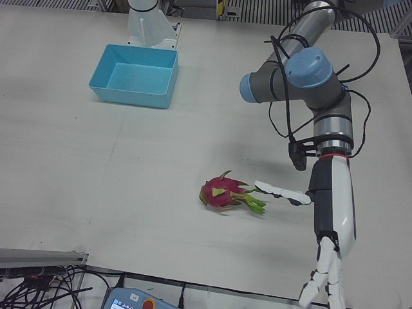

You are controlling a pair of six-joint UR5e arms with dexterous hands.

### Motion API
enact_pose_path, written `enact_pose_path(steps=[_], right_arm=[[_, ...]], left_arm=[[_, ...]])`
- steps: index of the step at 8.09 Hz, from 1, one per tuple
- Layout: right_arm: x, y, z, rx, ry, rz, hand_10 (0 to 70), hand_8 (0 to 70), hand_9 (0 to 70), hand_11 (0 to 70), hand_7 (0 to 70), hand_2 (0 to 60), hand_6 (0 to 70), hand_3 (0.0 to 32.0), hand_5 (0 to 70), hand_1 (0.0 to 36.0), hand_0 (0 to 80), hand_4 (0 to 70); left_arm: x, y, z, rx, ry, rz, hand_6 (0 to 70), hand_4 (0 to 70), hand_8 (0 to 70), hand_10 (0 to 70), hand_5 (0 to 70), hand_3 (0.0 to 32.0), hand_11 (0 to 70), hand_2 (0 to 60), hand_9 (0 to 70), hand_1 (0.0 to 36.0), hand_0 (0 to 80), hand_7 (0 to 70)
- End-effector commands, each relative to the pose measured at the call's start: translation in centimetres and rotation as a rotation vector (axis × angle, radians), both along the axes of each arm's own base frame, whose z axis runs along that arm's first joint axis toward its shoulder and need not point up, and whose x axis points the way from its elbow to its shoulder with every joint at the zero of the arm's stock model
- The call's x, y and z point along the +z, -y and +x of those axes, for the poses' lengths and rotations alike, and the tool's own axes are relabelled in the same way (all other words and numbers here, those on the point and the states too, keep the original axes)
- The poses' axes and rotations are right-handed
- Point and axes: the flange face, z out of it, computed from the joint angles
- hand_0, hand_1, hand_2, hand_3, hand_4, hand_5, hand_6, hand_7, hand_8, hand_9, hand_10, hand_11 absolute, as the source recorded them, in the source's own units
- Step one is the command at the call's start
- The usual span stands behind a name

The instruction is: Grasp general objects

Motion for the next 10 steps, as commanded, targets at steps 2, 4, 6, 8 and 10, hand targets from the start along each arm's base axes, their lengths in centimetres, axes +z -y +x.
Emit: enact_pose_path(steps=[2,4,6,8,10], right_arm=[[0.0,0.0,0.0,0.0,-0.001,0.0,0.0,0.0,0.0,0.0,0.0,0.0,0.0,0.0,0.0,0.0,0.0,0.0],[0.0,0.0,0.0,0.0,0.001,0.0,0.0,0.0,0.0,0.0,0.0,0.0,0.0,0.0,0.0,0.0,0.0,0.0],[0.0,0.0,0.0,0.0,0.001,0.0,0.0,0.0,0.0,0.0,0.0,0.0,0.0,0.0,0.0,0.0,0.0,0.0],[0.0,0.0,0.0,0.0,0.0,0.0,0.0,0.0,0.0,0.0,0.0,0.0,0.0,0.0,0.0,0.0,0.0,0.0],[0.0,0.0,0.0,0.0,0.001,0.0,0.0,0.0,0.0,0.0,0.0,0.0,0.0,0.0,0.0,0.0,0.0,0.0]], left_arm=[[-3.7,-7.1,-0.6,0.049,0.325,0.104,0.0,2.8,0.0,1.5,9.4,0.0,4.7,2.8,0.0,19.6,53.6,2.3],[-2.5,-8.0,-0.1,0.093,0.587,0.075,0.0,2.4,0.0,1.3,3.9,0.0,4.4,3.1,0.0,19.5,53.3,2.4],[1.3,-10.0,0.4,0.117,0.75,0.017,0.0,1.3,0.0,1.3,0.0,0.0,4.3,1.6,0.0,18.7,52.6,2.2],[5.2,-12.3,1.7,0.15,0.826,0.005,0.0,1.0,0.0,1.5,0.2,0.0,4.6,1.3,0.0,18.6,52.5,2.3],[7.9,-12.9,7.1,0.195,0.839,-0.008,0.0,1.0,0.0,1.8,1.6,0.0,5.2,2.2,0.0,19.1,53.0,2.5]])
